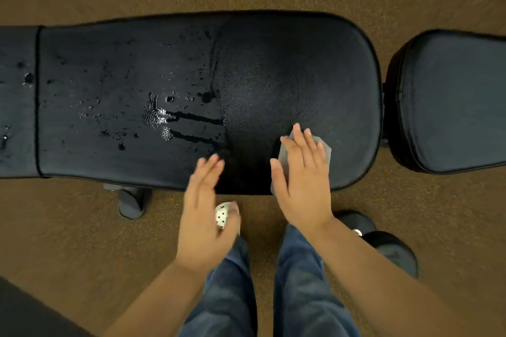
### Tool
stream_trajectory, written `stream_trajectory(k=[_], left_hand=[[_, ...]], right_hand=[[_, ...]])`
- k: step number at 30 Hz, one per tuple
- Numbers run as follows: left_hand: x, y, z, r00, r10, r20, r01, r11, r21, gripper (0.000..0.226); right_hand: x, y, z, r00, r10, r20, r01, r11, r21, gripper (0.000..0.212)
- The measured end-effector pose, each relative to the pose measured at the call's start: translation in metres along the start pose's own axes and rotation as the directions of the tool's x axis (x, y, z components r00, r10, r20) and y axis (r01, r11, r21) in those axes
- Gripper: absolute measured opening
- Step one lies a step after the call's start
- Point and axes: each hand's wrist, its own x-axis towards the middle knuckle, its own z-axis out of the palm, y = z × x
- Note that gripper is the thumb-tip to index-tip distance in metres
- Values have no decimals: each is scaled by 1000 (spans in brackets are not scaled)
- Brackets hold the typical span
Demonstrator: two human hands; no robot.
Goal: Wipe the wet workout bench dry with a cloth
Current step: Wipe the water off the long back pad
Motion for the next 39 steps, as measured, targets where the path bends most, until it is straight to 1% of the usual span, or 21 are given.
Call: stream_trajectory(k=[1, 2, 3, 4, 5, 7, 9, 11, 14, 17, 19, 20, 21, 23, 27, 30, 33, 36, 39], left_hand=[[-11, -11, -7, 987, -125, -103, 124, 992, -14, 62], [-18, -21, -14, 950, -244, -196, 243, 970, -31, 60], [-22, -30, -18, 903, -335, -271, 336, 941, -43, 59], [-21, -37, -22, 861, -389, -328, 397, 917, -44, 59], [-17, -44, -24, 832, -413, -371, 430, 902, -40, 60], [0, -53, -26, 799, -419, -431, 450, 892, -33, 60], [22, -58, -26, 755, -419, -505, 452, 890, -63, 58], [43, -63, -26, 662, -466, -587, 471, 868, -158, 56], [60, -67, -23, 511, -559, -653, 491, 814, -312, 57], [65, -68, -17, 400, -611, -683, 459, 778, -428, 59], [71, -69, -17, 296, -673, -678, 410, 731, -545, 59], [74, -69, -17, 252, -696, -673, 386, 710, -590, 58], [76, -70, -17, 222, -708, -670, 369, 697, -614, 58], [78, -72, -16, 205, -713, -671, 357, 693, -627, 57], [79, -75, -14, 212, -709, -672, 369, 695, -617, 58], [79, -74, -13, 217, -694, -687, 372, 709, -599, 57], [79, -73, -13, 215, -691, -690, 379, 710, -593, 57], [80, -73, -12, 216, -691, -690, 382, 710, -592, 58], [80, -73, -12, 215, -686, -695, 384, 714, -586, 58]], right_hand=[[2, -2, 1, 1000, 17, -1, -17, 1000, -21, 51], [4, -1, 2, 1000, 19, -5, -20, 999, -48, 51], [4, 0, 3, 1000, 13, -7, -14, 997, -79, 51], [3, 4, 3, 1000, 7, -7, -8, 993, -116, 53], [1, 8, 2, 1000, 8, -7, -9, 987, -158, 54], [-1, 18, -1, 1000, 24, -8, -25, 974, -225, 55], [-2, 27, -4, 1000, 3, 14, 0, 973, -229, 56], [1, 34, -6, 998, -49, 48, 57, 982, -178, 56], [4, 33, -7, 994, -84, 73, 92, 988, -124, 61], [3, 28, -4, 989, -110, 95, 125, 977, -175, 68], [2, 24, 0, 990, -115, 87, 132, 963, -233, 75], [3, 20, 3, 991, -110, 78, 126, 959, -253, 76], [5, 15, 6, 991, -111, 71, 126, 956, -266, 75], [7, 1, 15, 989, -130, 63, 143, 949, -282, 70], [13, -34, 35, 988, -149, 35, 152, 945, -291, 62], [17, -58, 47, 979, -196, 59, 204, 931, -304, 57], [23, -74, 53, 976, -210, 63, 219, 927, -305, 55], [22, -66, 47, 970, -227, 91, 243, 937, -250, 53], [17, -36, 31, 957, -268, 109, 284, 944, -167, 50]])
